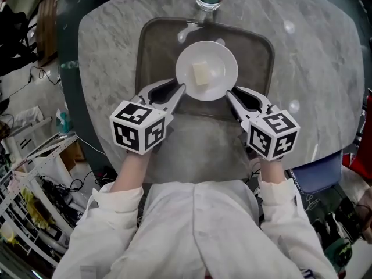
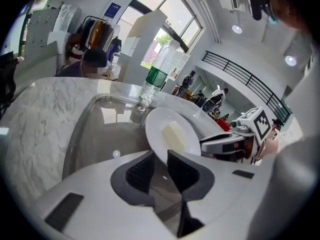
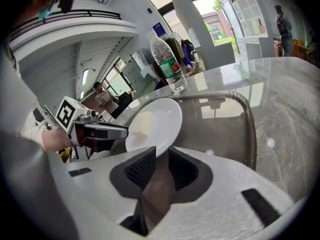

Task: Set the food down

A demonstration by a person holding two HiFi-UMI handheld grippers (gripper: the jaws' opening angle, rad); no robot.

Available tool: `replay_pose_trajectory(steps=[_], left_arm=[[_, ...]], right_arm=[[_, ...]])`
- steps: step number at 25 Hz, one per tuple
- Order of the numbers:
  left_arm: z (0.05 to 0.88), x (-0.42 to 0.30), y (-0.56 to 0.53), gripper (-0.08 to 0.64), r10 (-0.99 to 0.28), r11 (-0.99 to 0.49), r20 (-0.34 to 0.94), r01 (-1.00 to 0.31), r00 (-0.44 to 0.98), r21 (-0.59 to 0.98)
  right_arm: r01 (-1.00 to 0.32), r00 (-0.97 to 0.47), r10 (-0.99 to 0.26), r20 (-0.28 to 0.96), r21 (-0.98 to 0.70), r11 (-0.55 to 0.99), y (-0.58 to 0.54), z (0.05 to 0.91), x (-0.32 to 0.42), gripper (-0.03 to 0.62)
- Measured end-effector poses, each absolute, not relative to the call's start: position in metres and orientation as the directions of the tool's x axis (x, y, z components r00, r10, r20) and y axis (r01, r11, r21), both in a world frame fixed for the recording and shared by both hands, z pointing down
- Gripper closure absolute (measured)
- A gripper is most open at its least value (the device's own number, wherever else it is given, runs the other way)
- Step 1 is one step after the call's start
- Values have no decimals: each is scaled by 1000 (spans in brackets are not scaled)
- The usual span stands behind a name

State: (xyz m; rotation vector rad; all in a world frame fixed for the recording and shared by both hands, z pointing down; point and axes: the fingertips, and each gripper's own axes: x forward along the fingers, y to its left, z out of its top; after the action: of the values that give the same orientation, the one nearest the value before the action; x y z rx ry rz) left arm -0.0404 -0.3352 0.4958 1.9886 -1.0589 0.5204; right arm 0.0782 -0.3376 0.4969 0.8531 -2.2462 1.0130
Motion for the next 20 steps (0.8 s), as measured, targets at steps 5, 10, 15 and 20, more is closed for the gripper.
replay_pose_trajectory(steps=[5,10,15,20], left_arm=[[500,-42,-339,486,-484,-325,675,-831,556,451],[507,-44,-342,486,-483,-320,699,-849,527,420],[507,-45,-340,485,-510,-302,709,-873,487,383],[503,-50,-345,482,-562,-278,695,-893,449,353]], right_arm=[[-728,-654,-311,690,-462,506,-337,503,74,528],[-738,-648,-329,688,-458,496,-337,505,72,514],[-758,-626,-352,696,-436,485,-335,504,70,502],[-764,-618,-360,699,-426,484,-335,505,70,485]])
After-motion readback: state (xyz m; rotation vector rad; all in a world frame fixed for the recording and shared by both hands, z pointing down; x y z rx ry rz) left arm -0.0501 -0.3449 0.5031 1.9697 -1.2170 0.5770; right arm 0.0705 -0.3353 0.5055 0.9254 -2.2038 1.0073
